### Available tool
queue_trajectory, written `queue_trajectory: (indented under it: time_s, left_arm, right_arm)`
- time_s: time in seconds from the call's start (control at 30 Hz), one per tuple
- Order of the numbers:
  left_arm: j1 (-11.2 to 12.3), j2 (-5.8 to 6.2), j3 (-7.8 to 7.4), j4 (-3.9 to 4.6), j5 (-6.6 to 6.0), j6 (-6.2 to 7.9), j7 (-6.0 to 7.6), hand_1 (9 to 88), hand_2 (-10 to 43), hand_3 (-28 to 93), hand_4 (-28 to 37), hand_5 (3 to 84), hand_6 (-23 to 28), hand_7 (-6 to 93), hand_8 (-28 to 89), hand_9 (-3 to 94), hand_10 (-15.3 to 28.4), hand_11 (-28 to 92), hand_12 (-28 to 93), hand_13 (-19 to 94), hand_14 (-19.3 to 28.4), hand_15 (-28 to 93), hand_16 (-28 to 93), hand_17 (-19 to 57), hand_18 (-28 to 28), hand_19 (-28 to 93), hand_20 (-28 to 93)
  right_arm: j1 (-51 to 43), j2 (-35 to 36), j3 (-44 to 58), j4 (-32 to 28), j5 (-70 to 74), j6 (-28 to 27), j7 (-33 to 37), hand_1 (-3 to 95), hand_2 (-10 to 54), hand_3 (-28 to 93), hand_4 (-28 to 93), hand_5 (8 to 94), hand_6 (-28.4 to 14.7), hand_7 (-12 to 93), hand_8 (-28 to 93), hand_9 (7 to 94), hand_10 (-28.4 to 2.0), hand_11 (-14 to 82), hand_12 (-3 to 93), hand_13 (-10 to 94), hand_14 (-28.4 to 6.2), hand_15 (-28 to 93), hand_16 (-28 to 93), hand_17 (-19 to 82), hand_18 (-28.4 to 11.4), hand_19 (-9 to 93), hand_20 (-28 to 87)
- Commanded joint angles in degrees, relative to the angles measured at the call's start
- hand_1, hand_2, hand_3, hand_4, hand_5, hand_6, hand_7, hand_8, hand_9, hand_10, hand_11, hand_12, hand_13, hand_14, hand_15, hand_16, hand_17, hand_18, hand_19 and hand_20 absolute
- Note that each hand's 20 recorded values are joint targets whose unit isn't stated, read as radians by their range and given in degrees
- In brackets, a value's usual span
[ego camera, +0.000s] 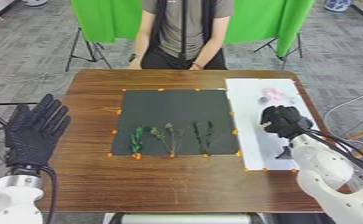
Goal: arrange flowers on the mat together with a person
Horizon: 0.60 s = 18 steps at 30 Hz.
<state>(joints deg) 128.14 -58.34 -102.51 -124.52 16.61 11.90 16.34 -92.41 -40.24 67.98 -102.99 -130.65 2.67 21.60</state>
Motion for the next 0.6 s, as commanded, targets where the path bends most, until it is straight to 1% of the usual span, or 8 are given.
queue_trajectory:
  time_s: [0.03,0.17,0.23,0.3,0.33,0.37,0.5,0.6]
  left_arm:
    - [1.20,-0.59,0.45,0.29,-0.88,0.24,-0.31,27.0,11.7,68,-28.3,41.1,7.7,11.3,-10,32.0,12.3,16,6,21,11.5,18,-6,-6.0,10.9,24,9]
    - [1.39,-0.52,0.56,0.22,-0.88,0.40,-0.07,26.9,11.7,68,-28.3,41.2,7.7,11.4,-10,32.2,12.4,16,6,21,11.5,18,-6,-6.0,10.9,24,9]
    - [1.35,-0.48,0.47,0.24,-0.78,0.58,-0.20,27.0,11.7,68,-28.3,41.2,7.7,11.4,-10,32.3,12.4,16,6,21,11.5,18,-6,-6.0,10.9,24,9]
    - [1.77,-0.30,0.28,0.11,-0.69,0.69,-0.07,27.0,11.7,68,-28.3,41.2,7.7,11.4,-10,32.3,12.5,16,6,21,11.4,18,-6,-5.9,10.9,24,9]
    - [2.17,-0.38,-0.01,-0.03,-0.54,0.70,-0.18,27.0,11.7,68,-28.3,41.2,7.7,11.4,-10,32.4,12.4,16,6,21,11.4,18,-6,-5.9,10.9,24,9]
    - [2.24,-0.43,-0.05,-0.13,-0.81,0.99,-0.06,27.0,11.7,68,-28.3,41.2,7.7,11.4,-10,32.4,12.4,16,6,21,11.4,18,-6,-5.9,10.9,24,9]
    - [1.63,-0.25,0.29,0.10,-0.71,0.84,0.01,27.0,11.7,68,-28.3,41.2,7.6,11.5,-10,32.5,12.4,16,6,21,11.4,18,-6,-5.9,10.9,24,9]
    - [1.87,-0.23,0.31,0.07,-0.83,0.88,0.13,27.0,11.7,68,-28.3,41.2,7.7,11.5,-10,32.4,12.4,16,6,21,11.5,18,-6,-5.8,10.9,24,9]
  right_arm:
    - [-0.04,1.34,-0.66,-2.24,-2.02,6.33,0.72,63.4,-9.3,60,-28,56.8,7.0,48,-11,71.1,-3.3,16.3,48.3,54,-2.2,46,52,22,-13.5,58,34]
    - [2.33,1.95,-1.80,-4.62,-2.78,9.79,0.11,63.1,-8.8,63,-28,58.9,6.9,47,-11,72.8,-3.6,17.4,50.0,55,-2.1,47,53,22,-13.5,58,33]
    - [3.74,1.91,-2.26,-5.90,-2.99,9.71,-0.51,62.9,-8.8,64,-28,59.0,7.1,47,-10,73.3,-3.7,17.2,50.3,56,-2.1,47,54,22,-13.5,58,33]
    - [5.29,-0.07,-2.35,-6.74,-2.90,9.13,-2.07,62.9,-8.7,65,-28,59.1,7.0,47,-11,73.3,-3.5,17.1,50.5,56,-2.1,47,54,22,-13.5,58,33]
    - [7.08,-0.75,-3.74,-6.87,-2.56,9.28,-2.60,62.9,-8.6,65,-28,58.9,6.9,46,-11,73.3,-3.5,16.9,50.4,56,-2.0,47,54,22,-13.5,58,33]
    - [9.45,-1.73,-5.60,-6.88,-2.10,9.61,-3.32,63.0,-8.5,65,-28,58.7,7.0,46,-11,73.2,-3.5,16.7,50.4,56,-2.0,47,54,22,-13.4,58,33]
    - [16.86,-4.63,-12.46,-6.59,-0.55,10.89,-4.53,62.9,-8.6,66,-28,58.7,7.1,45,-11,73.4,-3.5,16.3,50.1,56,-2.0,47,54,22,-13.4,58,33]
    - [22.99,-8.52,-18.53,-5.17,0.42,10.13,-6.79,62.9,-8.8,66,-28,58.8,7.1,45,-10,73.6,-3.5,16.2,50.1,56,-1.8,47,54,22,-13.4,58,33]
